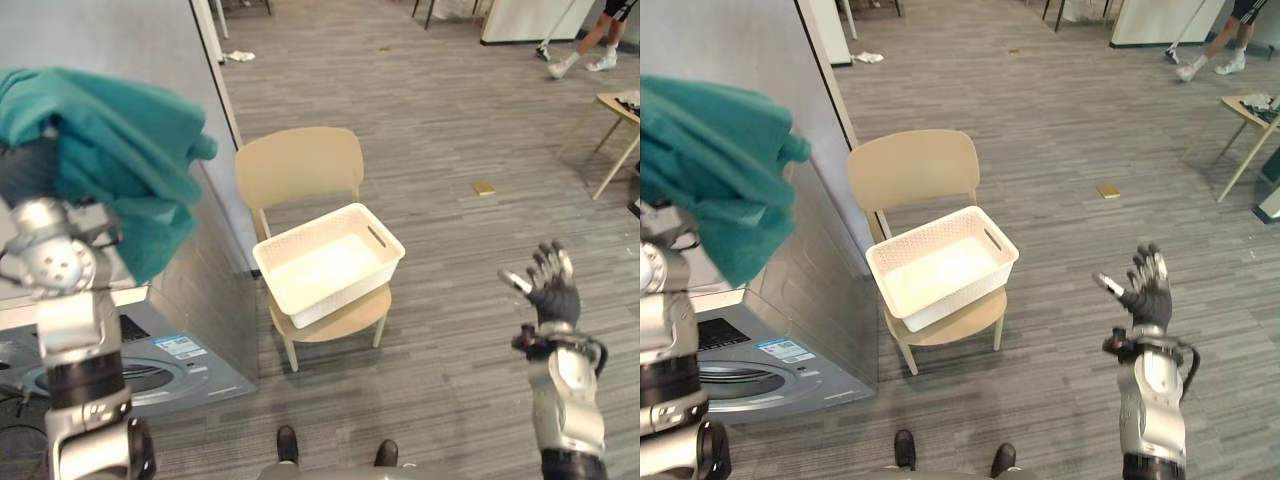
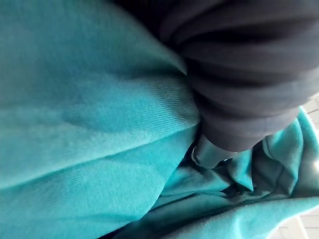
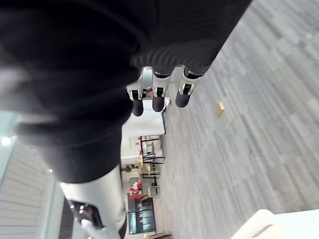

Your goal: Pick up the laundry basket with both hands and put the clothes into the washing machine.

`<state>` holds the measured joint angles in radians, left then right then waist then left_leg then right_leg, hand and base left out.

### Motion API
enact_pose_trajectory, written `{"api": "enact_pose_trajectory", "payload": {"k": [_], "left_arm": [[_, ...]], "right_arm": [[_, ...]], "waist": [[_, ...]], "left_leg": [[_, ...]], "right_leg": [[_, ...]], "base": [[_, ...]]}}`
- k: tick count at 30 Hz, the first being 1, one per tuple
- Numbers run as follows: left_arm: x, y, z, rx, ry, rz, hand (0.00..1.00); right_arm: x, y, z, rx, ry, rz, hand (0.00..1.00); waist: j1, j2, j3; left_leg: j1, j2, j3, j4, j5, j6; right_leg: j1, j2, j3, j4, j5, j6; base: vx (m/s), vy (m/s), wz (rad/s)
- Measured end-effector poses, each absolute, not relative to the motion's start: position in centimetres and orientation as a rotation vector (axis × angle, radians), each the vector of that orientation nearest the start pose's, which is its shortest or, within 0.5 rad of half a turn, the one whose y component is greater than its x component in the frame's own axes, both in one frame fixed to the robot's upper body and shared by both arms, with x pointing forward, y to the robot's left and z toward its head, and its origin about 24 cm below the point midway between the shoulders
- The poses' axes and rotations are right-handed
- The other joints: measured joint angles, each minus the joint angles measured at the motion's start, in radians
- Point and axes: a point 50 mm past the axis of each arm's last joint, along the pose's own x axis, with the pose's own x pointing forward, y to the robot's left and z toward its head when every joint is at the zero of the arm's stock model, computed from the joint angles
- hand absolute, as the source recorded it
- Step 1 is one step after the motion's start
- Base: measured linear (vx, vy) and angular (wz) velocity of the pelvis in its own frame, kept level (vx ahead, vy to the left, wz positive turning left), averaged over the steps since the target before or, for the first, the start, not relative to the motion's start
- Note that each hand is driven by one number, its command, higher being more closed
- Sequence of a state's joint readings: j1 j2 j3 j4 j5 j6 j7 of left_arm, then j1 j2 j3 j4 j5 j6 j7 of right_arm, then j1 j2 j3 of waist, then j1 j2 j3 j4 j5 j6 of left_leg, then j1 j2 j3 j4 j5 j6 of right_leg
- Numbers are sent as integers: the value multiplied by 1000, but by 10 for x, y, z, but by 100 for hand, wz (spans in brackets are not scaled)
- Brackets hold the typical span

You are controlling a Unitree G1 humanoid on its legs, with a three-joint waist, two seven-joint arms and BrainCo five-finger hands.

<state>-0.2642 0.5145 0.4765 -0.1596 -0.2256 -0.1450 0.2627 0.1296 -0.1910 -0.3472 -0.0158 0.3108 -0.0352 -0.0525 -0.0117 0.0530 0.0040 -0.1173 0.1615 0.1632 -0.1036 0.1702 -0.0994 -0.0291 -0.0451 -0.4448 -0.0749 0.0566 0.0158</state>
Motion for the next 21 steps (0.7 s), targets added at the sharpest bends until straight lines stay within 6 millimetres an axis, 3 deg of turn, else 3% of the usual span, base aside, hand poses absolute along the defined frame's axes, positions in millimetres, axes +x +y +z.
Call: {"api": "enact_pose_trajectory", "payload": {"k": [2,3,7,8,11,12,13,14,16,18,20,21], "left_arm": [[211,320,210,191,-737,654,100],[208,320,207,184,-734,662,100],[176,322,164,80,-618,761,100],[170,318,150,28,-582,785,100],[167,297,129,-98,-528,776,100],[172,281,120,-159,-497,739,100],[179,266,116,-219,-484,692,100],[180,260,115,-237,-482,675,100],[176,250,108,-263,-446,658,100],[177,245,105,-283,-437,629,100],[178,240,105,-288,-432,594,100],[178,236,103,-297,-421,564,100]], "right_arm": [[194,-271,13,122,98,-454,0],[192,-270,10,128,113,-458,0],[171,-259,-38,195,316,-507,0],[164,-259,-51,202,380,-531,0],[147,-262,-73,189,498,-580,0],[134,-263,-86,182,574,-615,0],[121,-263,-99,183,653,-647,0],[117,-262,-105,188,686,-659,0],[110,-263,-116,180,768,-682,0],[108,-261,-122,180,805,-673,0],[104,-249,-131,206,858,-654,0],[102,-243,-136,197,888,-635,0]], "waist": [[10,0,-23],[11,-1,-26],[40,-3,-34],[55,2,-33],[53,17,-23],[51,17,-15],[47,-34,-9],[48,-41,3],[55,-15,29],[49,25,35],[55,21,48],[50,19,49]], "left_leg": [[-1,7,-8,0,-1,1],[-3,7,-10,0,-1,0],[-25,14,-32,0,-1,0],[-38,14,-49,1,0,0],[-76,10,-81,5,-10,18],[-99,1,-26,16,-82,126],[-132,-7,111,77,-162,245],[-146,6,175,136,-162,249],[-158,56,294,372,-170,250],[-126,56,269,357,-192,197],[-120,32,207,349,-182,179],[-119,24,171,342,-189,151]], "right_leg": [[10,11,-1,-14,0,0],[10,13,-1,-16,0,0],[9,27,-13,-18,-2,-2],[7,30,-28,-15,-4,-4],[3,33,-109,16,-29,-3],[3,10,-183,30,-43,-2],[2,-43,-254,23,-53,-15],[-1,-60,-283,36,-62,-20],[3,-88,-353,102,-94,-22],[17,-99,-409,164,-130,-6],[34,-120,-442,198,-143,14],[53,-125,-478,206,-147,23]], "base": [[6,4,10],[7,-7,12],[-16,-8,16],[-50,-11,35],[-48,-19,91],[-14,11,186],[-27,58,189],[-8,109,161],[55,130,102],[81,162,92],[30,95,74],[12,81,75]]}}
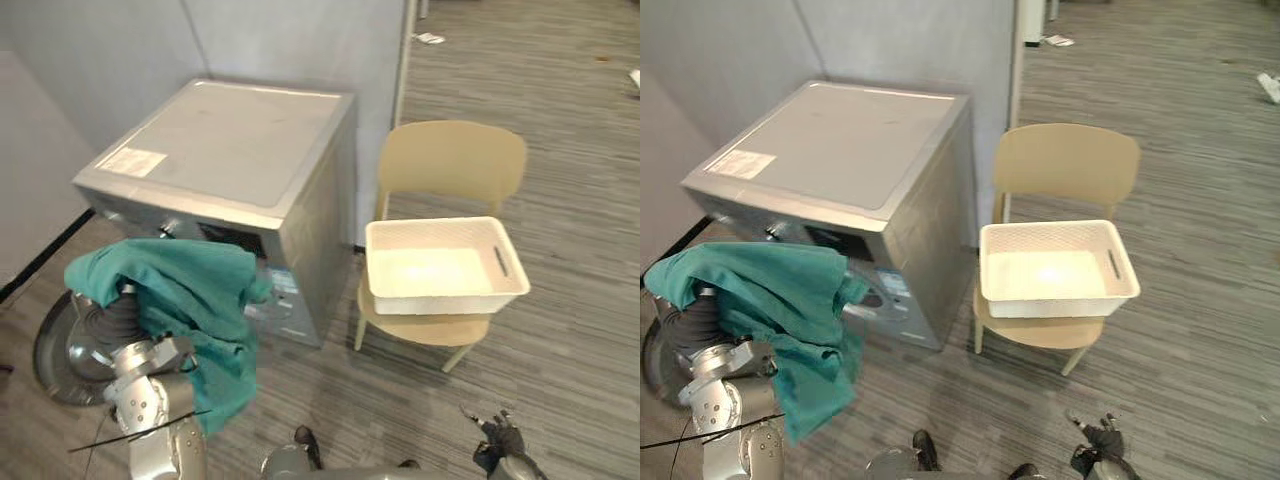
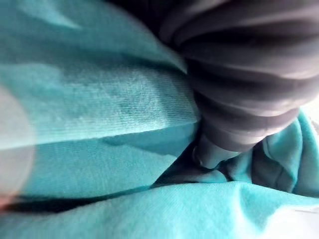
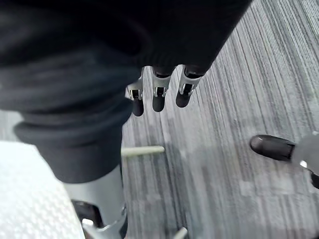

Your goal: Pick up the laundry basket with both hands and put the clothes into the washing machine.

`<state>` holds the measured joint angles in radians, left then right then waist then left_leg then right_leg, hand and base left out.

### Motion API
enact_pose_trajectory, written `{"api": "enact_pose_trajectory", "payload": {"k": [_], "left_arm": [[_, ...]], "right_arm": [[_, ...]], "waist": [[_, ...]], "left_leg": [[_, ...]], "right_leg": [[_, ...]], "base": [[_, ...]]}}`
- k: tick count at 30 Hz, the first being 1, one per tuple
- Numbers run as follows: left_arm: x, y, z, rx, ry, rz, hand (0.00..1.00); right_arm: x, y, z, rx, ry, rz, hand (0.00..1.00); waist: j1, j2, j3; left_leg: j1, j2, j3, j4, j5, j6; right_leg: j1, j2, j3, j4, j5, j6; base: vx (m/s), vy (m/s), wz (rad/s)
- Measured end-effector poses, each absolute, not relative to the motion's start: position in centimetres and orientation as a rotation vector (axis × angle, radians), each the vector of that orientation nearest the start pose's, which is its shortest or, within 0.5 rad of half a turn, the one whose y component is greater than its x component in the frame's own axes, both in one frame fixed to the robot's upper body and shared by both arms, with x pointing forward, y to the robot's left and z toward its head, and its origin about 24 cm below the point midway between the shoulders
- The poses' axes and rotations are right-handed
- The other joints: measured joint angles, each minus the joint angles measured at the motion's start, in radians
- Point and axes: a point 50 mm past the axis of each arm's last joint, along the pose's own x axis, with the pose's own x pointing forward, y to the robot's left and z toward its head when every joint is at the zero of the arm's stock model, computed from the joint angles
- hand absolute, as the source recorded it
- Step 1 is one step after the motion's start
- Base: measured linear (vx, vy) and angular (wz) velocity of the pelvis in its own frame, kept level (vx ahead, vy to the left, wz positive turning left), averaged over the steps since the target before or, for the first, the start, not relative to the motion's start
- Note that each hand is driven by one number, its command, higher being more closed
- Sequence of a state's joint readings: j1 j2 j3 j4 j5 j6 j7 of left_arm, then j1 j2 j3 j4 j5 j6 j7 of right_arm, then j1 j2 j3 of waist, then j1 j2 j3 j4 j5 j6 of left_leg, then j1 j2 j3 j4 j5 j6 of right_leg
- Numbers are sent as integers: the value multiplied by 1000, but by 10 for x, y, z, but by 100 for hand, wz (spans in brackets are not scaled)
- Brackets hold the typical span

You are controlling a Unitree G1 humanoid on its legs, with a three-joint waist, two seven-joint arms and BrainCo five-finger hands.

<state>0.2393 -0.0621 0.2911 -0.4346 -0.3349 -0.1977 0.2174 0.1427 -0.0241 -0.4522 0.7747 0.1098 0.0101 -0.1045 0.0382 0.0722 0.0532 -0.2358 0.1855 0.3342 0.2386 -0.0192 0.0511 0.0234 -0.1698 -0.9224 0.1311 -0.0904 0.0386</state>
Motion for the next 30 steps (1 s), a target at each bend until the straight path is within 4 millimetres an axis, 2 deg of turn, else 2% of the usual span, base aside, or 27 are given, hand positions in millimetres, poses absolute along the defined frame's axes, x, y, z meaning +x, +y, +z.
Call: {"api": "enact_pose_trajectory", "payload": {"k": [1,2,4,5,6,7,8,9,10,11,12,13,14,15,16,18,20,21,22,23,24,25,26,27,28,29,30], "left_arm": [[178,231,100,-309,-405,539,100],[178,228,98,-310,-396,523,100],[176,221,92,-329,-359,480,100],[176,215,89,-359,-344,451,100],[176,213,89,-367,-342,442,100],[177,211,88,-371,-339,429,100],[179,208,87,-375,-331,408,100],[180,204,85,-381,-321,395,100],[183,197,81,-394,-295,368,100],[186,185,74,-406,-253,317,100],[188,180,69,-409,-228,295,100],[190,175,63,-406,-186,271,100],[190,170,59,-411,-159,254,100],[191,167,58,-412,-151,246,100],[191,163,57,-405,-143,232,100],[192,156,57,-406,-138,200,100],[195,145,55,-410,-121,158,100],[196,140,52,-417,-107,129,100],[196,134,49,-423,-88,109,100],[195,131,46,-424,-75,105,100],[196,131,45,-422,-70,101,100],[198,129,43,-427,-61,99,100],[198,129,38,-423,-38,100,100],[198,130,35,-419,-23,104,100],[196,130,33,-418,-5,102,100],[196,129,32,-418,-3,91,100],[196,129,32,-418,-2,89,100]], "right_arm": [[100,-240,-139,182,912,-618,0],[100,-239,-140,172,924,-609,0],[102,-237,-142,144,946,-581,0],[102,-233,-145,134,967,-559,0],[102,-232,-146,136,975,-556,0],[102,-229,-147,134,984,-545,0],[105,-224,-148,121,989,-516,0],[106,-223,-147,110,989,-498,0],[108,-220,-147,91,989,-472,0],[105,-214,-149,85,1003,-449,0],[103,-210,-150,96,1011,-443,0],[106,-202,-149,122,993,-431,0],[107,-199,-148,111,978,-404,0],[107,-196,-147,112,971,-395,0],[105,-193,-146,123,960,-397,0],[105,-191,-145,129,946,-397,0],[106,-190,-143,121,934,-381,0],[104,-191,-143,110,932,-378,0],[102,-194,-144,106,935,-379,0],[102,-194,-144,103,936,-376,0],[105,-196,-143,93,931,-369,0],[105,-200,-142,74,931,-367,0],[104,-198,-143,62,939,-351,0],[104,-197,-143,54,944,-340,0],[105,-198,-143,37,949,-334,0],[108,-201,-142,25,943,-341,0],[110,-202,-141,23,937,-343,0]], "waist": [[0,0,1],[0,-3,3],[1,-5,6],[3,-14,14],[3,-12,16],[5,-23,25],[4,-43,44],[3,-47,54],[-2,-51,73],[-20,-55,85],[-25,-57,86],[-27,-67,90],[-30,-80,96],[-32,-81,97],[-38,-90,96],[-52,-101,92],[-67,-107,88],[-64,-114,84],[-45,-93,81],[-32,-86,80],[-24,-63,83],[-24,-61,93],[-21,-70,98],[-20,-72,99],[-17,-72,98],[-10,-70,95],[-4,-64,90]], "left_leg": [[0,-13,-28,-10,0,-35],[-1,-17,-36,-15,-1,-38],[-18,-47,-62,-6,-6,-35],[-27,-69,-75,14,-35,-30],[-30,-79,-79,29,-50,-22],[-28,-99,-82,51,-79,-15],[-27,-130,-83,70,-107,-5],[-23,-140,-85,80,-117,3],[-4,-160,-101,90,-130,23],[12,-183,-134,83,-134,33],[17,-189,-152,77,-134,34],[30,-199,-181,59,-131,40],[51,-210,-208,36,-126,47],[60,-218,-227,26,-125,47],[81,-236,-267,7,-119,46],[99,-267,-341,0,-120,45],[107,-301,-421,14,-135,44],[96,-315,-457,77,-178,42],[46,-316,-504,202,-252,10],[24,-295,-502,261,-287,-7],[-21,-234,-440,391,-320,-62],[-58,-172,-393,476,-325,-74],[-72,-87,-322,534,-326,-72],[-72,-40,-281,544,-328,-68],[-64,39,-215,529,-324,-60],[-43,104,-168,445,-316,-58],[-31,121,-162,402,-291,-41]], "right_leg": [[12,-9,-30,10,-3,11],[17,-15,-42,12,-1,16],[22,-45,-73,27,5,36],[23,-84,-89,74,-8,54],[23,-109,-91,109,-21,59],[22,-157,-92,174,-51,56],[19,-215,-79,264,-92,23],[7,-231,-44,306,-114,-33],[-33,-238,110,368,-110,-153],[-90,-232,302,455,-99,-172],[-115,-206,388,485,-120,-133],[-154,-132,501,515,-169,-69],[-180,-58,555,521,-199,-43],[-191,-26,580,513,-210,-29],[-213,43,613,488,-222,-32],[-264,119,694,468,-231,-33],[-287,143,768,430,-230,-35],[-274,137,783,351,-208,-44],[-245,133,724,323,-130,-75],[-234,136,682,320,-132,-77],[-202,138,613,319,-149,-86],[-170,143,572,317,-153,-94],[-119,145,540,307,-163,-109],[-95,148,530,301,-163,-110],[-63,148,520,301,-163,-110],[-41,148,515,304,-164,-110],[-40,148,516,307,-165,-107]], "base": [[9,71,77],[14,73,57],[12,148,51],[16,216,49],[21,203,38],[20,173,30],[10,166,26],[22,245,36],[79,245,62],[114,238,77],[164,144,82],[157,80,67],[163,60,60],[180,37,77],[158,9,75],[236,-34,136],[271,-83,172],[251,-101,155],[267,-107,137],[276,-108,132],[301,-115,126],[353,-116,159],[270,-72,122],[248,-28,108],[188,75,77],[174,101,56],[172,113,21]]}}
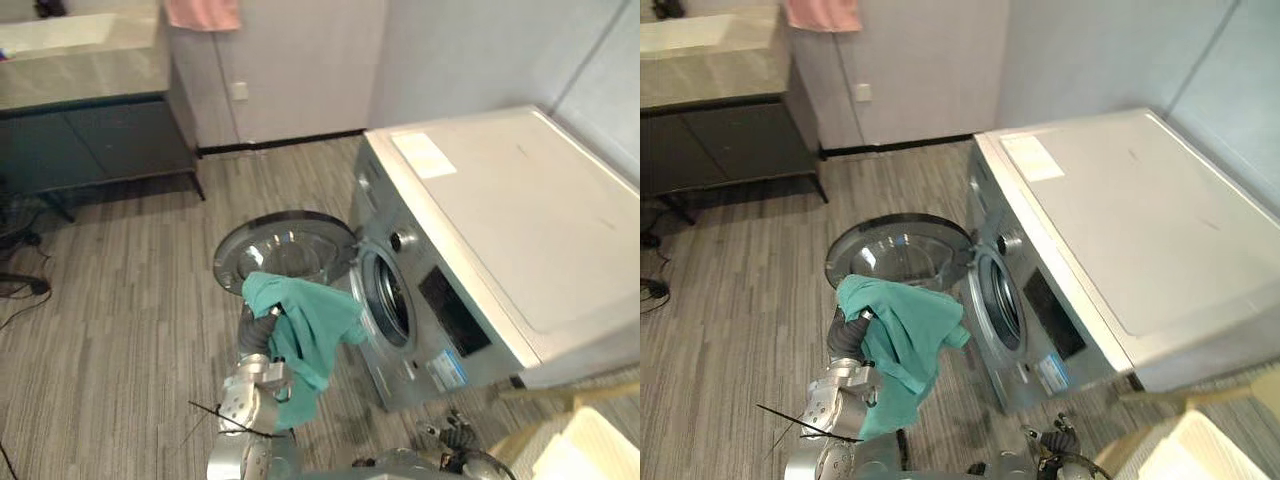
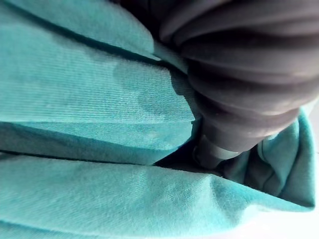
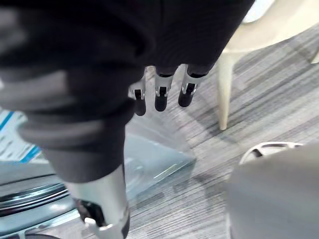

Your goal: Pick up the laundry basket with both hands and put the clothes into the washing machine.

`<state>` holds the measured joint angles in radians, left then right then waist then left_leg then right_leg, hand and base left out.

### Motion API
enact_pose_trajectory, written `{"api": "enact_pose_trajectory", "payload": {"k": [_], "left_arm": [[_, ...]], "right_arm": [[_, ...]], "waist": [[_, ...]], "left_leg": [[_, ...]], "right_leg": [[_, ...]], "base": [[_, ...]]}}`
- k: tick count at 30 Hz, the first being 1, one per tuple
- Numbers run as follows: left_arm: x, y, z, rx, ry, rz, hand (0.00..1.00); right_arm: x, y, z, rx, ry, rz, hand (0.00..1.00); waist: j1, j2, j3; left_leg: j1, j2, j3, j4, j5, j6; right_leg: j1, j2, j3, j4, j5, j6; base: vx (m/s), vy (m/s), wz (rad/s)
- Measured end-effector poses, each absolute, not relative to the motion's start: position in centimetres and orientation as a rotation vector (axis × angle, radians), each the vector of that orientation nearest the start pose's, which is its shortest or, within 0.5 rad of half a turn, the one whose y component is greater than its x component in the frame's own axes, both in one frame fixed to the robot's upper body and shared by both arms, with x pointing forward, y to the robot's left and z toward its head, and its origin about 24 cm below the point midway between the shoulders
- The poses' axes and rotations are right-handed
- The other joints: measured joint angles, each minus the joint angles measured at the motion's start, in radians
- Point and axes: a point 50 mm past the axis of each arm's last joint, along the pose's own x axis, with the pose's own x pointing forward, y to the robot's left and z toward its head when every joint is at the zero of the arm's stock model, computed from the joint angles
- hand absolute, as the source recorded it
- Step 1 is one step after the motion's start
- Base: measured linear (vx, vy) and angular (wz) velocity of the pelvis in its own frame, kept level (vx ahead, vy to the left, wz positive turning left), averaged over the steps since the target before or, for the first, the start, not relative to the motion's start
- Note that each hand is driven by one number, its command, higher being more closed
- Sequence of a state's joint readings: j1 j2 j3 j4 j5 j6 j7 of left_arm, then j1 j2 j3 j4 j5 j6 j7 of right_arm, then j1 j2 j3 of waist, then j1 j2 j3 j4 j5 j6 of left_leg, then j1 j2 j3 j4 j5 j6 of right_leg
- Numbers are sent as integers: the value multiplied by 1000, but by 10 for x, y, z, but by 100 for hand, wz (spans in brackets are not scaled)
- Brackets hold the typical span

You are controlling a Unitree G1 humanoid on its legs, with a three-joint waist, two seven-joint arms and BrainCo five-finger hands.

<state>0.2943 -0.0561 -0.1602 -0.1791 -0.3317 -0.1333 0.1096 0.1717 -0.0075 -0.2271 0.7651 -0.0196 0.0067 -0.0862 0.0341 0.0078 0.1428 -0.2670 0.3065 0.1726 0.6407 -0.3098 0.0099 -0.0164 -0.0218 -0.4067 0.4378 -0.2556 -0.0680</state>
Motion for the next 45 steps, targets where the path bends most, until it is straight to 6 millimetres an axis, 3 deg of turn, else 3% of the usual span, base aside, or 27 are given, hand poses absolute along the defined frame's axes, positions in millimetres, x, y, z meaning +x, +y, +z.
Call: {"api": "enact_pose_trajectory", "payload": {"k": [1,2,5,7,8,9,10,13,16,17,18,20,23,25,26,27,28,29,31,33,35,38,39,41,42,44,45], "left_arm": [[196,128,32,-419,-2,86,100],[196,129,30,-409,7,89,100],[193,130,10,-357,96,82,100],[191,131,1,-349,141,89,100],[192,130,-4,-347,159,88,100],[191,129,-7,-338,176,80,100],[191,124,-13,-337,208,59,100],[189,118,-15,-331,217,20,100],[194,115,-19,-314,234,5,100],[195,119,-22,-309,243,26,100],[195,121,-24,-307,251,34,100],[197,125,-27,-299,262,59,100],[201,130,-28,-292,263,85,100],[202,125,-32,-309,291,83,100],[201,125,-32,-328,294,102,100],[200,128,-33,-343,296,125,100],[198,128,-35,-353,301,139,100],[197,131,-35,-356,303,151,100],[192,140,-39,-364,315,205,100],[191,145,-40,-369,318,233,100],[190,147,-41,-369,321,245,100],[174,152,-52,-367,371,284,100],[167,153,-58,-371,405,306,100],[162,151,-60,-376,422,306,100],[162,151,-60,-376,423,304,100],[167,150,-58,-378,407,289,100],[165,151,-58,-378,407,282,100]], "right_arm": [[109,-203,-141,23,946,-359,0],[105,-203,-144,23,970,-373,0],[101,-189,-151,47,1009,-339,0],[107,-186,-151,47,1005,-322,0],[111,-185,-150,46,998,-318,0],[114,-181,-150,53,991,-310,0],[110,-182,-152,52,1010,-310,0],[114,-185,-152,45,1005,-308,0],[112,-187,-152,40,1011,-310,0],[112,-186,-152,30,1013,-291,0],[112,-189,-152,15,1013,-289,0],[110,-189,-150,19,1004,-298,0],[106,-182,-152,51,1010,-305,0],[107,-185,-150,63,994,-328,0],[107,-186,-148,62,980,-335,0],[108,-187,-148,60,977,-338,0],[107,-190,-148,52,976,-342,0],[107,-189,-148,50,976,-339,0],[104,-190,-149,37,991,-334,0],[103,-190,-149,43,995,-338,0],[101,-190,-150,42,1003,-338,0],[100,-189,-151,38,1011,-332,0],[100,-190,-151,33,1013,-329,0],[99,-191,-151,39,1011,-341,0],[99,-188,-151,55,1009,-351,0],[94,-182,-153,85,1028,-358,0],[93,-180,-154,94,1035,-354,0]], "waist": [[6,9,-11],[8,-12,-24],[-8,-50,-49],[-22,-25,-40],[-27,-23,-45],[-26,-49,-59],[-42,-34,-72],[-44,-5,-80],[-46,-7,-74],[-46,-13,-69],[-50,0,-59],[-59,-26,-43],[-80,-53,-49],[-94,-52,-49],[-90,-35,-45],[-85,-29,-35],[-76,-16,-27],[-67,-7,-24],[-43,-13,-19],[-42,-18,-18],[-18,-19,-19],[-15,-15,-25],[-11,-9,-29],[-14,5,-38],[-25,-9,-51],[-20,-61,-55],[-13,-70,-56]], "left_leg": [[8,8,1,-45,74,16],[13,-15,0,-69,91,-41],[45,-79,-39,-129,93,-43],[76,-77,-78,-155,94,-45],[88,-77,-94,-169,98,-52],[90,-108,-93,-168,98,-58],[97,-105,-114,-172,91,-70],[139,-128,-61,-257,93,-88],[184,-142,50,-290,91,-91],[214,-130,139,-298,61,-88],[230,-130,167,-310,46,-81],[300,-139,278,-355,43,-82],[302,-126,328,-351,23,-110],[315,-93,332,-330,16,-126],[310,-56,336,-253,33,-149],[277,-9,306,-121,37,-144],[229,36,242,37,62,-113],[190,58,193,139,100,-94],[61,80,69,354,85,-83],[18,80,37,306,76,-69],[12,74,-23,162,74,-65],[29,34,-228,-72,75,-66],[48,24,-287,-120,82,-74],[72,22,-309,-189,141,-140],[73,-2,-302,-201,104,-201],[77,-76,-239,-219,81,-186],[82,-99,-194,-200,65,-163]], "right_leg": [[-2,1,2,2,-5,8],[-6,-18,22,-1,-20,32],[-3,-47,65,-21,-3,49],[-37,-38,111,22,-13,58],[-43,-21,157,-57,-34,82],[-67,-37,194,-158,91,109],[-59,-29,198,-157,112,98],[-109,-41,294,-149,129,118],[-177,-54,346,-104,154,120],[-201,-77,232,-93,162,87],[-201,-105,186,-83,144,58],[-200,-214,-55,28,118,24],[-201,-196,-112,28,67,29],[-193,-149,-114,8,65,32],[-177,-115,-98,0,48,26],[-162,-85,-87,-8,48,16],[-133,-55,-64,-22,46,8],[-117,-34,-41,-30,43,1],[-88,-8,42,-46,36,-12],[-70,4,96,-81,46,-2],[-55,20,162,-122,67,12],[-57,20,242,-143,89,46],[-58,17,270,-143,99,63],[-65,17,294,-143,98,104],[-87,-16,304,-132,92,138],[-119,-99,336,-123,107,192],[-115,-128,348,-136,132,202]], "base": [[166,133,-4],[166,129,-3],[170,125,3],[83,14,-7],[44,-51,-18],[52,-49,-10],[45,-21,-17],[-12,68,-73],[-129,104,-124],[-181,50,-159],[-173,45,-155],[-171,43,-142],[-23,-56,-102],[196,-107,-50],[299,-148,-56],[221,-153,-69],[185,-138,-72],[182,-88,-102],[269,-28,-115],[249,7,-95],[224,89,-105],[173,233,-87],[143,349,-75],[102,414,-55],[42,374,-15],[1,483,-19],[-49,431,-45]]}}
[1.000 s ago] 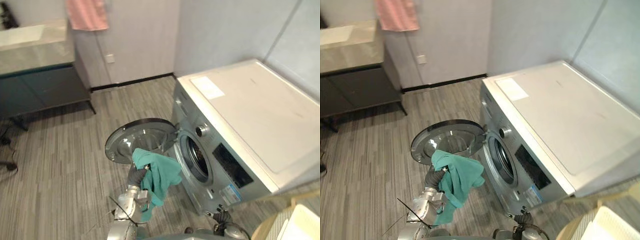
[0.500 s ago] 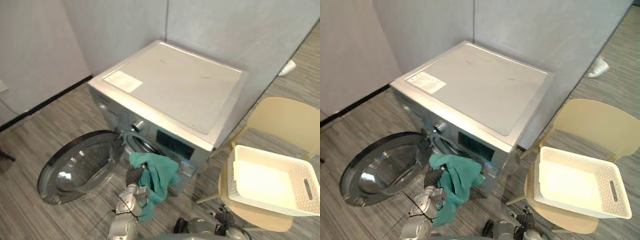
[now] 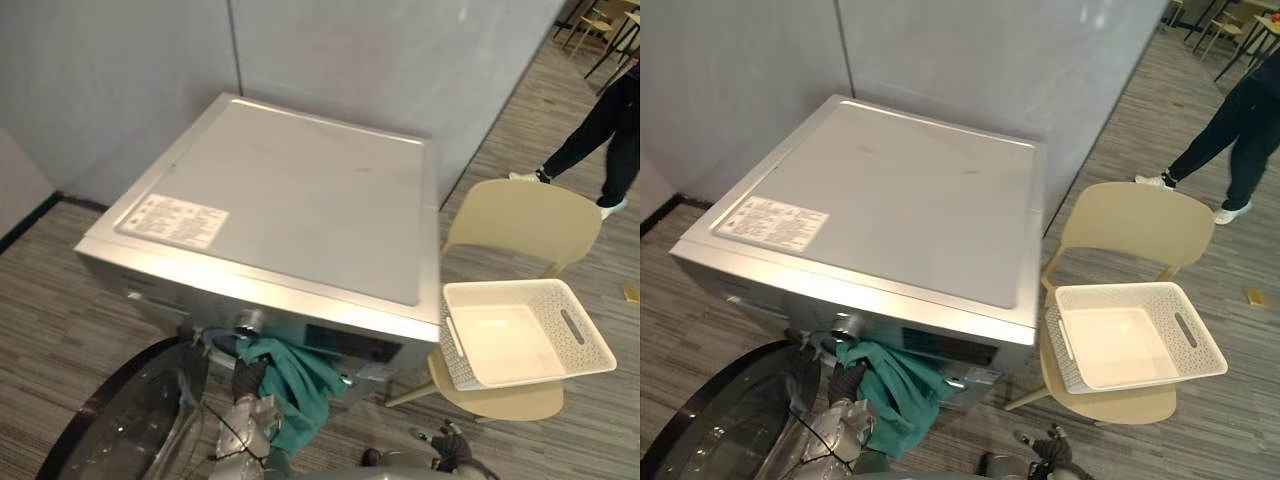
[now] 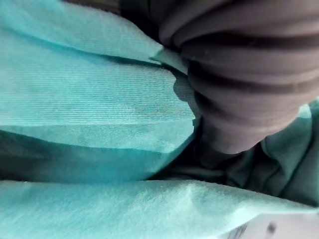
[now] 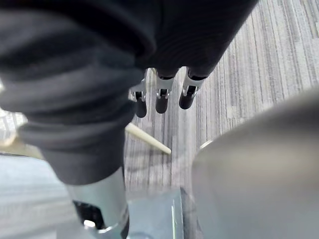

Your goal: Pick up the laundry basket with both hands and put the clothes into the washing machine.

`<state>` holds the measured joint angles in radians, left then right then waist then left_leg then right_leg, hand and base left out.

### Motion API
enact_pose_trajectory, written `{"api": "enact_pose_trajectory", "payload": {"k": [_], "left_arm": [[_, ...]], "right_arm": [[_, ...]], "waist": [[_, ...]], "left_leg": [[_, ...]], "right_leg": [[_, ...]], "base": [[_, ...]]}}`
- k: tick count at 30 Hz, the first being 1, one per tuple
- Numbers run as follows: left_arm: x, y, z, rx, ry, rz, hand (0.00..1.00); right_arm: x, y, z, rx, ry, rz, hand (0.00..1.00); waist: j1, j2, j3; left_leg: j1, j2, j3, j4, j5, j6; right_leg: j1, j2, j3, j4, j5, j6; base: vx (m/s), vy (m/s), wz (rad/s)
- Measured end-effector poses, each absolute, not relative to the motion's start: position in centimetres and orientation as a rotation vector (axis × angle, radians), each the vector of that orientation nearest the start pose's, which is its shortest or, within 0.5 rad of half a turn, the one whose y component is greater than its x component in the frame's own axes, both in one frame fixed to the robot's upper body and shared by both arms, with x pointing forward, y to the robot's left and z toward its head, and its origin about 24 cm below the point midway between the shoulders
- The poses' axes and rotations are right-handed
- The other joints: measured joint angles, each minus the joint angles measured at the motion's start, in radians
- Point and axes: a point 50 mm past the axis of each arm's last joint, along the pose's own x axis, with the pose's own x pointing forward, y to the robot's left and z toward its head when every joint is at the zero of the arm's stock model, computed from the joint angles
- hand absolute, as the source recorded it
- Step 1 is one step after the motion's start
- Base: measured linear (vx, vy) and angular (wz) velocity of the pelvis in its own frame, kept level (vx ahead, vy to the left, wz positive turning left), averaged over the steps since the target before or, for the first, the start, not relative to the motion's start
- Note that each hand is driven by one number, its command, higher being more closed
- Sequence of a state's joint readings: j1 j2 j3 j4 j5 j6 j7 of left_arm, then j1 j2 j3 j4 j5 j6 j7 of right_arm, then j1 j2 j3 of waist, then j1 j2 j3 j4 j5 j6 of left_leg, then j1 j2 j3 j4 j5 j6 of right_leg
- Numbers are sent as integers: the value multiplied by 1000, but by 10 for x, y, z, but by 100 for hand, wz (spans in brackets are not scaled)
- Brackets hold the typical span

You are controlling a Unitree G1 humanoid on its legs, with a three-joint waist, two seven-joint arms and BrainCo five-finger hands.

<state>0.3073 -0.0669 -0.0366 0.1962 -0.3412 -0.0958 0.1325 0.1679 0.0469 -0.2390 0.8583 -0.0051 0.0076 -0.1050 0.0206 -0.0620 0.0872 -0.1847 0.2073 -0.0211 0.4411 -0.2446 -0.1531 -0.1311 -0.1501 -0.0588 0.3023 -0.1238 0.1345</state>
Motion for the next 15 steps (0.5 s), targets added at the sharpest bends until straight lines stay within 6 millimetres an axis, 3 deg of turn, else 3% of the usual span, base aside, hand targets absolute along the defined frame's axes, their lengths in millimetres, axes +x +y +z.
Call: {"api": "enact_pose_trajectory", "payload": {"k": [2,4,7,10,15], "left_arm": [[158,153,-61,-376,425,296,100],[157,152,-62,-376,430,294,100],[156,150,-65,-378,445,284,100],[145,148,-83,-371,535,277,100],[142,153,-86,-351,556,286,100]], "right_arm": [[91,-182,-155,95,1038,-358,0],[91,-183,-155,97,1039,-360,0],[87,-185,-157,101,1062,-371,0],[87,-192,-159,88,1083,-372,0],[86,-197,-163,47,1129,-350,0]], "waist": [[8,3,-2],[9,4,-1],[23,10,-2],[22,35,-32],[20,50,-52]], "left_leg": [[10,-4,79,21,-42,36],[15,-1,107,26,-67,45],[18,-2,118,22,-69,38],[35,-10,99,-51,-30,29],[65,-19,41,-136,67,11]], "right_leg": [[5,-54,-116,3,2,-27],[5,-94,-235,98,-31,-54],[51,-90,-300,84,-99,-1],[57,-60,-301,24,-78,-5],[143,-24,-372,-101,-18,-26]], "base": [[-118,248,-69],[-141,140,-47],[-46,-17,-23],[57,-59,-11],[184,-83,34]]}}
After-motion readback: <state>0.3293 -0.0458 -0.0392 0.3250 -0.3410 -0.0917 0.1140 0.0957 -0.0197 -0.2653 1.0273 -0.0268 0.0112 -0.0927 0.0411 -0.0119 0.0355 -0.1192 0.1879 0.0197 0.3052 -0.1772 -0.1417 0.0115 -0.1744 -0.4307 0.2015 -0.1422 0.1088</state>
